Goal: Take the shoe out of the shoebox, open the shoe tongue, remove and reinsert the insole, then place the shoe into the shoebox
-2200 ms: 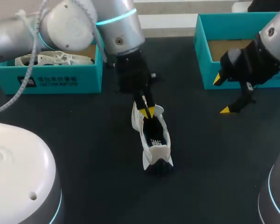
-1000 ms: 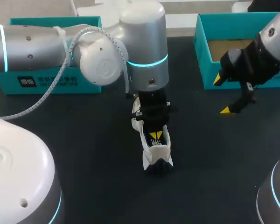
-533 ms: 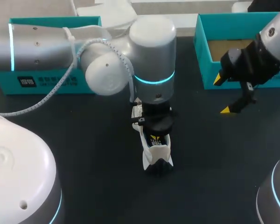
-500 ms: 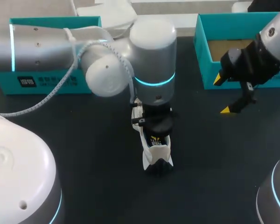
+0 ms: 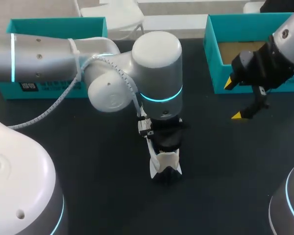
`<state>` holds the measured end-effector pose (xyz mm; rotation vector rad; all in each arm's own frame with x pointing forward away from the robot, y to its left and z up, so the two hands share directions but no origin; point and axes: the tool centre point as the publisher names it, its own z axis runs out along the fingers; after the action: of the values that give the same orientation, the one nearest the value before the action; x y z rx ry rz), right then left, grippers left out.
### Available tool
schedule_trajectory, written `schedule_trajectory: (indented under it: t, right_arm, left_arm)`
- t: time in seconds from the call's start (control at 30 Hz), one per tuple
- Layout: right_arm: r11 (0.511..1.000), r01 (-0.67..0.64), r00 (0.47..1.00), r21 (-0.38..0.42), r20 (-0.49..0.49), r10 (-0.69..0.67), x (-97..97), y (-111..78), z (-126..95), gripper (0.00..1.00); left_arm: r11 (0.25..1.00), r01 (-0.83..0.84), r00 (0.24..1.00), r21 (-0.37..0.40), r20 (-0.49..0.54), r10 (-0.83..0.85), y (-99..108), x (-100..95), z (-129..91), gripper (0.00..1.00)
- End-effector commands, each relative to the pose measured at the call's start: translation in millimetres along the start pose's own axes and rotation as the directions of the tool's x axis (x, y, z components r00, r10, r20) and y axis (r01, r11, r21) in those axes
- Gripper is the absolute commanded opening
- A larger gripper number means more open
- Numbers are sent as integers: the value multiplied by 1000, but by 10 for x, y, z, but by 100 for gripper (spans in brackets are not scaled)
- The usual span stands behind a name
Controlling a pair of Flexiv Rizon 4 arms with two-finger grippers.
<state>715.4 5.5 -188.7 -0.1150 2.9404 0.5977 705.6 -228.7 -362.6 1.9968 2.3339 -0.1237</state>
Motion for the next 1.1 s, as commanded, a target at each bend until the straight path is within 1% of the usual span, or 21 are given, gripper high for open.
schedule_trajectory:
  t: [0.03, 0.2, 0.4, 0.5, 0.6, 0.73, 0.9, 0.97, 1.03, 1.1]
  right_arm:
    - [1000, 0, 1000, 2, 0, 0, -2, 1, 14, 100]
    - [1000, 0, 1000, 2, 0, 0, -2, 1, 14, 100]
    - [1000, 0, 1000, 2, 0, 0, -2, 1, 14, 100]
    - [1000, 0, 1000, 2, 0, 0, -2, 1, 14, 100]
    - [1000, 0, 1000, 2, 0, 0, -2, 1, 14, 100]
    - [1000, 0, 1000, 2, 0, 0, -2, 1, 14, 100]
    - [1000, 0, 1000, 2, 0, 0, -2, 1, 14, 100]
    - [1000, 0, 1000, 2, 0, 0, -2, 1, 14, 100]
    - [1000, 0, 1000, 2, 0, 0, -2, 1, 14, 100]
    - [1000, 0, 1000, 2, 0, 0, -2, 1, 14, 100]
  left_arm:
    - [999, -35, 999, 17, 6, 35, -38, 67, -123, 0]
    - [998, -50, 999, 27, -6, 51, -144, 39, -6, 0]
    - [998, -50, 998, 29, -22, 51, -176, 58, 183, 0]
    - [999, -49, 998, 15, -39, 50, -189, 80, 288, 0]
    - [999, -36, 999, -35, -30, 35, -185, 98, 365, 0]
    - [999, -31, 999, -45, -23, 30, -161, 100, 354, 0]
    - [999, -21, 1000, -36, -3, 21, -134, 119, 179, 0]
    - [999, -19, 1000, -32, -5, 19, -127, 127, 147, 0]
    - [998, -24, 1000, -50, -11, 23, -121, 129, 136, 0]
    - [996, -32, 999, -86, -16, 31, -107, 127, 156, 0]
